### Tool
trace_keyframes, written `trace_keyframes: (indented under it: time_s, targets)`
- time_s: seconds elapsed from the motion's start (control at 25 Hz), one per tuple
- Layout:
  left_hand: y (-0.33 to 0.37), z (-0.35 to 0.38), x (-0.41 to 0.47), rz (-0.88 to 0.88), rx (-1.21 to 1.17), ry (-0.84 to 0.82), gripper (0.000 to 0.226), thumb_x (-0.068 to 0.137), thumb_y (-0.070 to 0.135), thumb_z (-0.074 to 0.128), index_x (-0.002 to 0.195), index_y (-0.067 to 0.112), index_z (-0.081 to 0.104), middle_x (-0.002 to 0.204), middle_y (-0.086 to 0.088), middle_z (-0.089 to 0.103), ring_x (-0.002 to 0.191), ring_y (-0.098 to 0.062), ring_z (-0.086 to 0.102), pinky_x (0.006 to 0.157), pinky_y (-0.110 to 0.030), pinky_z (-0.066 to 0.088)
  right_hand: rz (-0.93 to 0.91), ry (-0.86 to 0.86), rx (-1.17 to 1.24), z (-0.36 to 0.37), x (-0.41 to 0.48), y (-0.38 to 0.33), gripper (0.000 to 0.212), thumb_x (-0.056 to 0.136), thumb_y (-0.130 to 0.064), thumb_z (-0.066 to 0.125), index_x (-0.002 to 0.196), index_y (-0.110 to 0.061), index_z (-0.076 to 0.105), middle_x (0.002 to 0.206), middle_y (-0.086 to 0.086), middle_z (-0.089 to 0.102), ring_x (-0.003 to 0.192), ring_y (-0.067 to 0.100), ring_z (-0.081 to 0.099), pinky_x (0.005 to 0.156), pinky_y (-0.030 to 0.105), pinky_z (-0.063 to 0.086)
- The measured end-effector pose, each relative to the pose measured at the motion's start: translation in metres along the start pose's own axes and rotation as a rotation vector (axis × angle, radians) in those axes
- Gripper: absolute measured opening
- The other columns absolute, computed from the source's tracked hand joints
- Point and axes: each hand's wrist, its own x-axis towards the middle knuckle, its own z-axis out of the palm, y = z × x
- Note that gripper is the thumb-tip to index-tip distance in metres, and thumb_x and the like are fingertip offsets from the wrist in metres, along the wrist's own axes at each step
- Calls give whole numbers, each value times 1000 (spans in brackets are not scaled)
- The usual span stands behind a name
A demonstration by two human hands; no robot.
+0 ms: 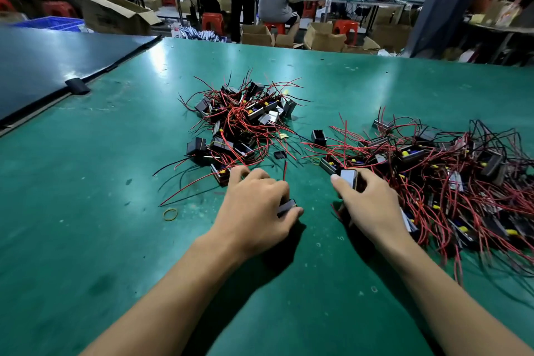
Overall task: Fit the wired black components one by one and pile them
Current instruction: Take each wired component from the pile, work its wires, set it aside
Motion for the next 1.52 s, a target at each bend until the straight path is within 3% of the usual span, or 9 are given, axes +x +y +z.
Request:
trace_keyframes:
  time_s: [0.24, 0.48, 0.6, 0.76, 0.88, 1.04, 1.16, 1.32, 1.52]
  targets:
    - [3, -2, 0, 3, -218, -101, 23, 82, 38, 67, 86, 19, 55, 86, 4, 66, 80, -25, 58, 71, -33, 41, 26, -34, -77, -11, 16, 0, 28, 89, -37, 69, 83, -10, 67, 72, 9, 70, 75, 32, 66, 70, 35, 49]
    - [-3, -3, 2, -85, -124, -107, 19, 80, 36, 64, 86, 25, 49, 92, 6, 59, 89, -23, 57, 73, -33, 43, -135, -134, -390, 0, -7, -15, 21, 92, -36, 62, 89, -15, 60, 84, 4, 57, 81, 29, 53, 69, 31, 35]
    - [-3, -2, 2, -124, -124, -91, 18, 80, 36, 59, 88, 24, 48, 92, 5, 59, 89, -22, 56, 75, -34, 45, -161, -277, -447, 11, -20, -25, 17, 89, -27, 63, 103, -18, 62, 93, 2, 43, 95, 31, 54, 84, 38, 47]
    - [-8, 0, 3, -173, -134, -87, 17, 78, 34, 57, 89, 23, 50, 91, 6, 58, 89, -21, 55, 76, -34, 45, -67, -362, -459, 11, -18, -28, 48, 82, -11, 67, 129, -10, 58, 113, 8, 53, 111, 31, 55, 91, 31, 42]
    - [-11, 2, 3, -156, -161, -28, 14, 80, 32, 59, 89, 21, 57, 93, 6, 61, 92, -20, 57, 79, -35, 47, 75, -458, -218, -4, -8, -27, 65, 83, -14, 77, 142, -17, 52, 106, 1, 66, 94, 24, 65, 80, 29, 50]
    - [-8, 5, 3, -151, -270, 93, 12, 87, 30, 64, 86, 18, 62, 89, 6, 65, 86, -19, 60, 76, -35, 49, 234, -596, 220, -28, 3, -19, 28, 101, -11, 56, 129, -13, 60, 90, 10, 76, 73, 20, 71, 56, 27, 53]
    - [-8, 6, 3, -185, -332, 118, 14, 83, 28, 70, 90, 20, 60, 85, 7, 67, 83, -19, 63, 74, -36, 51, 42, -737, 196, -39, -1, -15, 26, 100, -2, 55, 117, -19, 66, 94, 7, 77, 78, 21, 74, 56, 21, 51]
    - [-8, 6, 2, -208, -412, 74, 20, 81, 27, 72, 96, 23, 59, 88, 12, 68, 82, -13, 65, 77, -35, 52, -439, -678, -211, -24, -11, -15, 47, 91, 4, 59, 113, -34, 74, 103, -5, 59, 81, -2, 59, 73, 6, 41]
    - [-15, -4, 5, -206, -357, 47, 6, 78, 24, 71, 84, 23, 68, 77, 10, 69, 78, -15, 66, 73, -32, 52, -579, -519, -324, -13, -11, -7, 12, 84, -34, 78, 95, -37, 77, 88, -17, 53, 75, -3, 52, 67, 24, 38]
